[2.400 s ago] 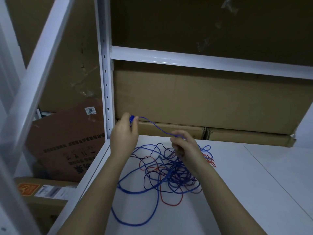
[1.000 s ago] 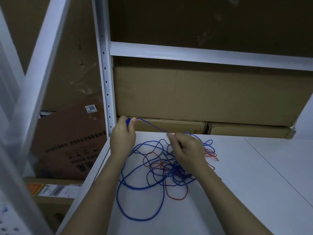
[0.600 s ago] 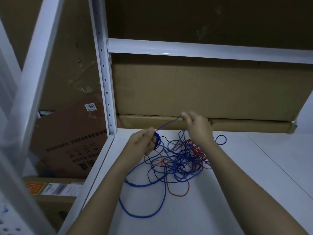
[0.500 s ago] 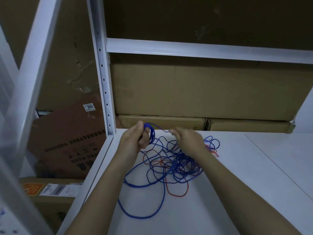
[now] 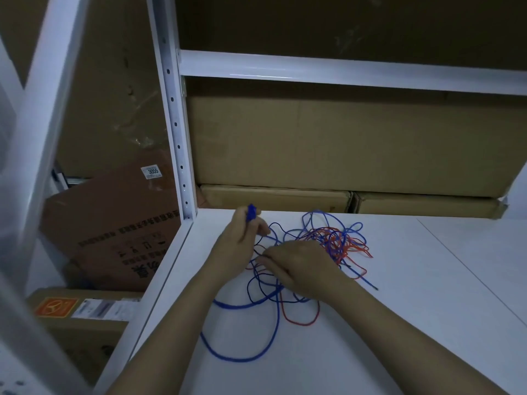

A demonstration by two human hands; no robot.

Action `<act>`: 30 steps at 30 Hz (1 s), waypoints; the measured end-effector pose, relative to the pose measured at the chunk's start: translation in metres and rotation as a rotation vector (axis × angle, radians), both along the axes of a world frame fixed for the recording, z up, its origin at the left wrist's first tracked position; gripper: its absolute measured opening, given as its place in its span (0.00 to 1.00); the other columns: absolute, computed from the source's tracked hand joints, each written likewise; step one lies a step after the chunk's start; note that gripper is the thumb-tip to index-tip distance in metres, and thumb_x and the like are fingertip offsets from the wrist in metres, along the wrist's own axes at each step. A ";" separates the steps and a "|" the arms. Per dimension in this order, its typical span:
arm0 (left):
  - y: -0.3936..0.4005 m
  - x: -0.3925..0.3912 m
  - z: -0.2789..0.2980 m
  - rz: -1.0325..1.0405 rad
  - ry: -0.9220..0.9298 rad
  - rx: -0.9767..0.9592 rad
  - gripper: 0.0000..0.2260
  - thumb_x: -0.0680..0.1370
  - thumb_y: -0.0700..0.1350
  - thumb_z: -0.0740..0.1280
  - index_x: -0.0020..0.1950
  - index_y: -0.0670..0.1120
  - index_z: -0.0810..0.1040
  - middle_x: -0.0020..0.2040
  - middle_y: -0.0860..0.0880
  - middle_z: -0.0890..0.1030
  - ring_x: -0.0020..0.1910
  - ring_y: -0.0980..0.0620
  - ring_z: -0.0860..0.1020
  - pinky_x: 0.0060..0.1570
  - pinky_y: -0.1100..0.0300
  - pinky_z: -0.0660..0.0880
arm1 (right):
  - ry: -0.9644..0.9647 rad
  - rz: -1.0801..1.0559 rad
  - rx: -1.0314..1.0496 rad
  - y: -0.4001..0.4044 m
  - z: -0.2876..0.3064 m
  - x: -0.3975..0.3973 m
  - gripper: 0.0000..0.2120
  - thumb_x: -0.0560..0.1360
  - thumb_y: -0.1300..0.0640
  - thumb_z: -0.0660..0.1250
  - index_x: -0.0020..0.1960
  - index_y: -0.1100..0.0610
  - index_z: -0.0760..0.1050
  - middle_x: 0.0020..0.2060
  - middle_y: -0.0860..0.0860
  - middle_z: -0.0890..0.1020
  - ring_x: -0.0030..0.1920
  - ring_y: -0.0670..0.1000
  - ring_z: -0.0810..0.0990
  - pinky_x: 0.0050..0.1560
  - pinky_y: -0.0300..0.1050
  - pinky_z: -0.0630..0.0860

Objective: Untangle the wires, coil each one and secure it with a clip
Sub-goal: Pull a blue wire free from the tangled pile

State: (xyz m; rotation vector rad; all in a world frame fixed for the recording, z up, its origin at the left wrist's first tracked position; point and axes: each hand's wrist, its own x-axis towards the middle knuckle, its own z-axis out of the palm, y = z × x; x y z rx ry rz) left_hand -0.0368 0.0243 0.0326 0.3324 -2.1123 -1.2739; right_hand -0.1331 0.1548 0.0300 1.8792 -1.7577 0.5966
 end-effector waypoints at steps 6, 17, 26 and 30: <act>0.011 0.007 0.020 -0.136 -0.152 -0.214 0.12 0.82 0.49 0.56 0.41 0.49 0.69 0.32 0.53 0.70 0.29 0.58 0.66 0.34 0.64 0.65 | -0.794 -0.057 -0.083 0.013 0.043 -0.024 0.06 0.76 0.54 0.69 0.40 0.49 0.82 0.32 0.46 0.81 0.33 0.44 0.77 0.35 0.39 0.72; 0.003 -0.015 0.083 -0.052 0.334 0.356 0.15 0.83 0.44 0.57 0.37 0.44 0.69 0.23 0.56 0.62 0.23 0.59 0.58 0.29 0.66 0.59 | -0.771 -0.133 0.139 0.017 0.063 -0.060 0.13 0.81 0.54 0.60 0.40 0.51 0.78 0.32 0.48 0.77 0.31 0.46 0.72 0.37 0.42 0.68; -0.010 -0.032 0.146 -0.102 0.687 0.679 0.15 0.84 0.44 0.55 0.38 0.45 0.69 0.22 0.56 0.63 0.23 0.58 0.60 0.31 0.66 0.61 | -1.013 -0.012 -0.105 0.004 0.096 -0.069 0.09 0.78 0.59 0.66 0.40 0.60 0.80 0.36 0.53 0.80 0.38 0.43 0.77 0.42 0.32 0.71; -0.011 -0.031 0.161 -0.099 0.657 0.692 0.14 0.84 0.45 0.54 0.40 0.44 0.70 0.24 0.54 0.67 0.24 0.57 0.64 0.33 0.64 0.64 | -1.332 0.120 -0.160 -0.005 0.108 -0.064 0.11 0.80 0.60 0.61 0.40 0.59 0.75 0.35 0.54 0.80 0.35 0.49 0.80 0.44 0.42 0.77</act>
